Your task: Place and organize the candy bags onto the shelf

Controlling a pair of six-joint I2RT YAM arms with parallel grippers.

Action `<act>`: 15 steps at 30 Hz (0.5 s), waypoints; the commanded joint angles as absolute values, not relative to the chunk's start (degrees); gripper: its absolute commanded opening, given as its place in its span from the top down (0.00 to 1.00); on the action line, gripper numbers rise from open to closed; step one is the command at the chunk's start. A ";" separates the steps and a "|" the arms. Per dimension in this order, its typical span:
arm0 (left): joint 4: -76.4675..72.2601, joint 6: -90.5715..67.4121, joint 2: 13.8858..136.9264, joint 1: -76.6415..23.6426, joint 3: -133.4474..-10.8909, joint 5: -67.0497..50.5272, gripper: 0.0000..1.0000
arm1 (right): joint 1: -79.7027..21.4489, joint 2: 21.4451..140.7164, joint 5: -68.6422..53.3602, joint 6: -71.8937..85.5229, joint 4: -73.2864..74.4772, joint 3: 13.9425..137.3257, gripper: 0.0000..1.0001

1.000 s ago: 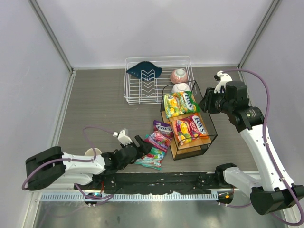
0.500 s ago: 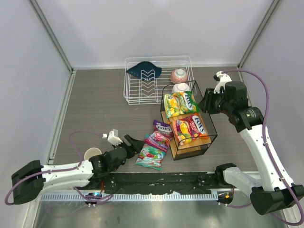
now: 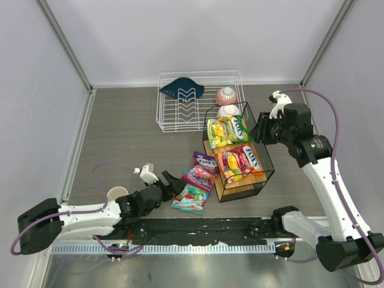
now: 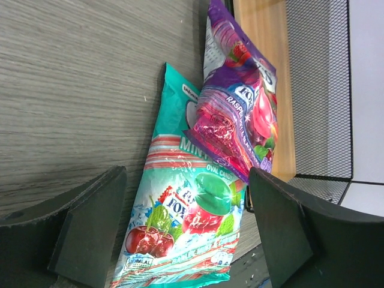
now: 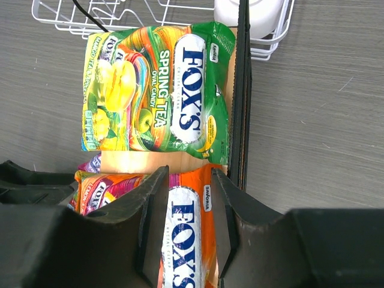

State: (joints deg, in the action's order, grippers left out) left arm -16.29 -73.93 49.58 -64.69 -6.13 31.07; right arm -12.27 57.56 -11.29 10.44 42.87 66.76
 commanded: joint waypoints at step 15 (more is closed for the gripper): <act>-21.09 -71.63 52.56 -64.42 -11.43 31.11 0.14 | -12.48 56.43 -10.63 9.23 42.28 65.83 0.60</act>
State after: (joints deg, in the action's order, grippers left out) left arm -20.03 -72.88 52.99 -64.69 -9.93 29.39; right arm -12.36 57.23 -11.29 10.35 42.78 66.30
